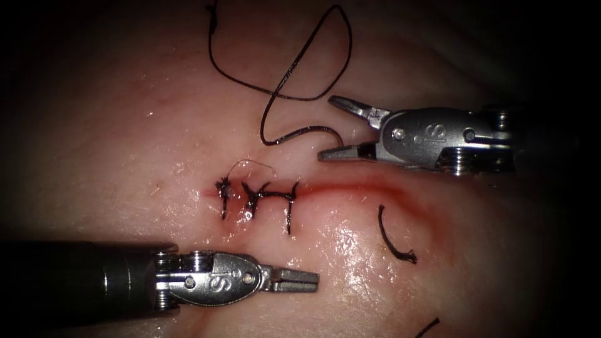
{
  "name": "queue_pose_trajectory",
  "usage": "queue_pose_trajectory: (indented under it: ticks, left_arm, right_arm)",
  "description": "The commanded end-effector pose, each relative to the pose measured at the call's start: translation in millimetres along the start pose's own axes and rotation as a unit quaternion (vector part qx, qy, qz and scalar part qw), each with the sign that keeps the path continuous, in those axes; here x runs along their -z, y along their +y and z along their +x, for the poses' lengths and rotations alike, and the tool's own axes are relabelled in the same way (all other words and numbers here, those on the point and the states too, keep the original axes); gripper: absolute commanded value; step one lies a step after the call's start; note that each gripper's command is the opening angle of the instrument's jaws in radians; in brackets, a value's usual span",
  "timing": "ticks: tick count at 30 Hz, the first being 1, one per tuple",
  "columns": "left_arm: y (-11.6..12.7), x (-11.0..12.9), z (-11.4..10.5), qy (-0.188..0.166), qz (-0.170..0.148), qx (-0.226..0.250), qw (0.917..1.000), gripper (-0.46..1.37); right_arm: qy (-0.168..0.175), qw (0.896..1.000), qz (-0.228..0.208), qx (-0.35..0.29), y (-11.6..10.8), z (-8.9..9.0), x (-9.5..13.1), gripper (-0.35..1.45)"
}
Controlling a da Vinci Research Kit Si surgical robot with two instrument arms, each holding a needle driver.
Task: Wound Closure
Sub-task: Pass the needle through the top of the skin with the right gripper
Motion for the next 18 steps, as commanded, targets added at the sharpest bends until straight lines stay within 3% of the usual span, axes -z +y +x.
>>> queue_pose_trajectory:
  ticks: [1,8,12,18]
  left_arm:
    - [0.0,0.1,0.0,-0.001,0.001,0.001,1.0,-0.35]
    - [0.1,0.1,-0.1,-0.004,0.005,0.001,1.0,-0.35]
    - [0.2,0.2,-0.2,-0.004,0.005,0.001,1.0,-0.35]
    - [0.3,0.2,-0.2,-0.004,0.006,0.001,1.0,-0.35]
  right_arm:
    - [-0.007,1.0,-0.006,0.013,-0.1,0.3,-0.3,0.85]
    - [-0.046,0.996,-0.03,0.073,-1.5,2.0,-1.0,0.85]
    - [-0.081,0.989,-0.046,0.118,-2.2,2.7,-1.6,0.81]
    - [-0.117,0.981,-0.061,0.141,-2.9,2.2,-2.5,0.75]
